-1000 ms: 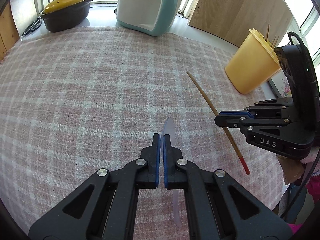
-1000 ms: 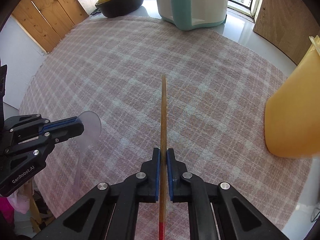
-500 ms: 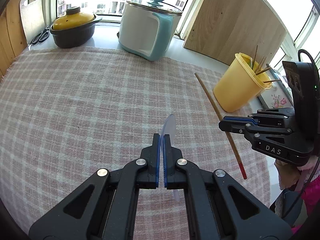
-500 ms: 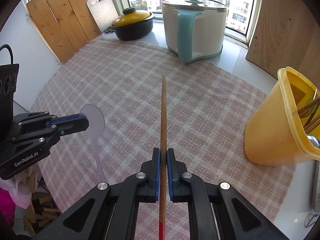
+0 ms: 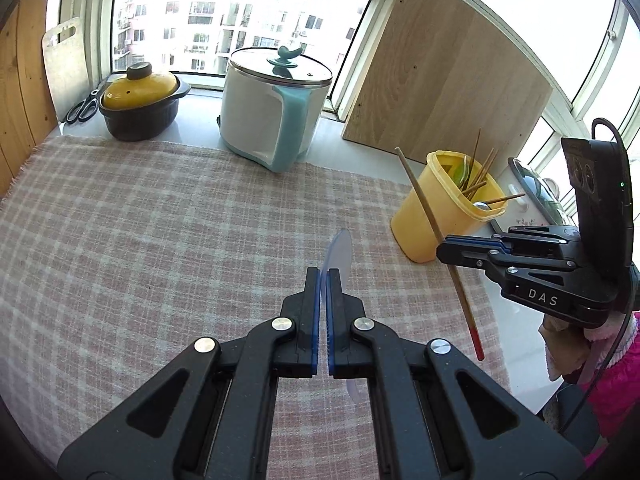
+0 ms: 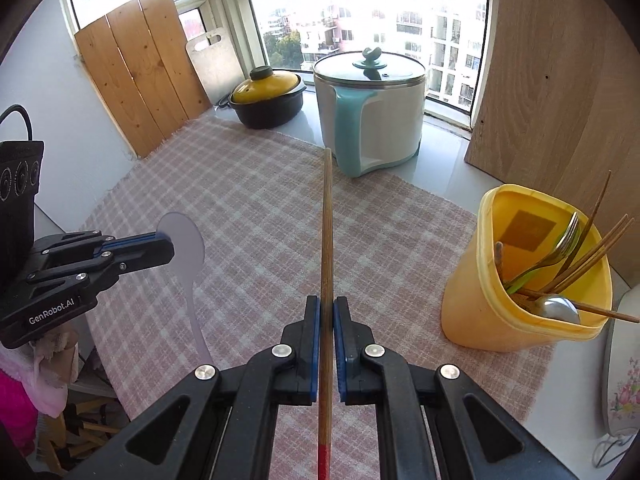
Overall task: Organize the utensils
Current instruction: 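Carry the clear spoon in the left tool to the container while the right tool carries the chopstick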
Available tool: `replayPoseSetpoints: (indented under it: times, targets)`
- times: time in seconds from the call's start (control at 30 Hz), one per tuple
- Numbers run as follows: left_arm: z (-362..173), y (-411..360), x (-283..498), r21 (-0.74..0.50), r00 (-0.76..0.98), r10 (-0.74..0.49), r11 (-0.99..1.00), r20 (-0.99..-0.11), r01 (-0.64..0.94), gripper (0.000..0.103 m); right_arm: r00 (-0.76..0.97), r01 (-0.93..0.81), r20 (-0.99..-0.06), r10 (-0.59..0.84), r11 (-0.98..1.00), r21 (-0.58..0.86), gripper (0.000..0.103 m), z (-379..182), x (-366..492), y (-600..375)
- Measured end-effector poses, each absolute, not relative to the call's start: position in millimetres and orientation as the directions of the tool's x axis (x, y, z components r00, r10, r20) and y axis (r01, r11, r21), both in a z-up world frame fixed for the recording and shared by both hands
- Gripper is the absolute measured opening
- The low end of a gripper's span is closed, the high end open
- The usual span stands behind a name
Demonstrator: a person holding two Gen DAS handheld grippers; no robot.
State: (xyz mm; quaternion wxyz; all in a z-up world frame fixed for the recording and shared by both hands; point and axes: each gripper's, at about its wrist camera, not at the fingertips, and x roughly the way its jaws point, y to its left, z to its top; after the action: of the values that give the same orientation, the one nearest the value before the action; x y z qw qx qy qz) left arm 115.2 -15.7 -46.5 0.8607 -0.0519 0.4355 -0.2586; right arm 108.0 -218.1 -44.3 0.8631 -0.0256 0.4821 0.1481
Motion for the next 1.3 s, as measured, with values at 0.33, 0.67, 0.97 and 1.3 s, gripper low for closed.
replayPoseSetpoints:
  times: [0.33, 0.67, 0.97, 1.3]
  targets:
    - [-16, -53, 121, -0.311, 0.526, -0.509, 0.852, -0.682, 0.422, 0.000, 0.547, -0.279, -0.799, 0.248, 0.955, 0.105, 0.004, -13, 110, -262]
    - [11, -98, 133, -0.322, 0.560, -0.533, 0.840, -0.634, 0.436, 0.000, 0.595, -0.262, -0.765, 0.246, 0.959, 0.105, 0.004, 14, 125, -311]
    - [29, -134, 158, -0.302, 0.587, -0.528, 0.844, -0.614, 0.443, 0.000, 0.626, -0.250, -0.743, 0.239, 0.963, 0.099, 0.004, 26, 144, -340]
    - [54, -162, 192, -0.283, 0.627, -0.516, 0.853, -0.583, 0.439, 0.000, 0.647, -0.242, -0.722, 0.243, 0.964, 0.107, 0.004, 28, 170, -355]
